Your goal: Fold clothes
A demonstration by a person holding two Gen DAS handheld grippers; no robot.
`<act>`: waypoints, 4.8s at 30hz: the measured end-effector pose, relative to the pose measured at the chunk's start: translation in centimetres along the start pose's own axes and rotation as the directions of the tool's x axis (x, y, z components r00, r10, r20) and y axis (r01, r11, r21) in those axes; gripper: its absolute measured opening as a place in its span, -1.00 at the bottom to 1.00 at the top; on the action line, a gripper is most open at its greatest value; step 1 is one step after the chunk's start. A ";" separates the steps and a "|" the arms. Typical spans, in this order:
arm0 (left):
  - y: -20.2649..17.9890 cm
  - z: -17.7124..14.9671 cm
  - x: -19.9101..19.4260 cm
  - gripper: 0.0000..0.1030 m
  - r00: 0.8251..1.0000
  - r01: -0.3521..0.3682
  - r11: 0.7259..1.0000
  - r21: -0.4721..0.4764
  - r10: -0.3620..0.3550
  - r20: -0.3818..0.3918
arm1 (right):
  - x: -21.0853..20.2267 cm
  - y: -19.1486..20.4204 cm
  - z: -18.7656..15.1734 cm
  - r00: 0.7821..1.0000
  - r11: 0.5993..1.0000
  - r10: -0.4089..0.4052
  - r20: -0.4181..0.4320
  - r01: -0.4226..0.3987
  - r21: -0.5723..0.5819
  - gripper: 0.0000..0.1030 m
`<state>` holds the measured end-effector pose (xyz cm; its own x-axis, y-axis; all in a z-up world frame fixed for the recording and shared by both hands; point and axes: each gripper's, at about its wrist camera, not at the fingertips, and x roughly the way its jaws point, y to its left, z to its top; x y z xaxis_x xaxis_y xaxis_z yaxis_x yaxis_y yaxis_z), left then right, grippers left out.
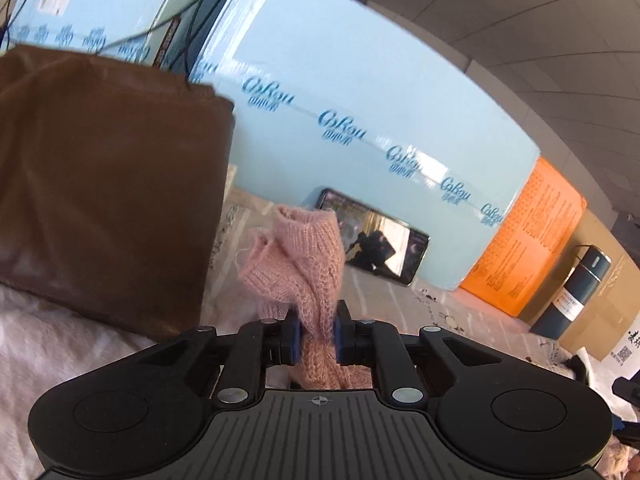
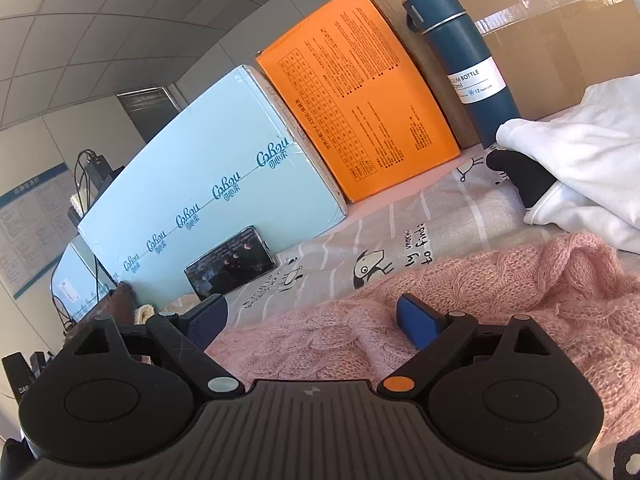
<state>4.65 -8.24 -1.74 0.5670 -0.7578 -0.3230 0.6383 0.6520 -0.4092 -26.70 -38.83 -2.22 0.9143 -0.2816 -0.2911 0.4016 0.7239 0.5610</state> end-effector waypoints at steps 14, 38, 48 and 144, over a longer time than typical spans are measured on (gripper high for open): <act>-4.7 -0.3 -4.0 -0.73 0.980 -0.170 0.946 0.276 0.132 0.150 | -1.1 -0.2 0.3 0.996 0.997 0.067 0.056 -0.069 0.031 0.78; -8.9 -5.6 0.7 0.92 0.862 0.438 0.896 -0.073 -0.442 -0.247 | -1.7 0.1 -0.1 0.994 0.995 0.094 0.059 -0.095 0.017 0.78; -0.7 -3.2 -4.1 0.96 0.995 0.094 0.920 -0.381 -0.102 0.001 | -2.1 0.2 -0.1 0.992 0.995 0.101 0.075 -0.103 0.018 0.78; -6.5 -3.4 -1.5 1.00 0.974 0.201 0.969 0.141 -0.183 -0.134 | -0.3 2.3 -1.6 0.970 0.978 0.128 -0.208 -0.089 0.188 -0.58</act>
<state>-2.14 -11.45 -1.50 0.3657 -0.8606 -0.3545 0.8061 0.4832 -0.3416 -26.15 -36.04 -2.07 0.9270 -0.0499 -0.3716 0.3218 0.6150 0.7199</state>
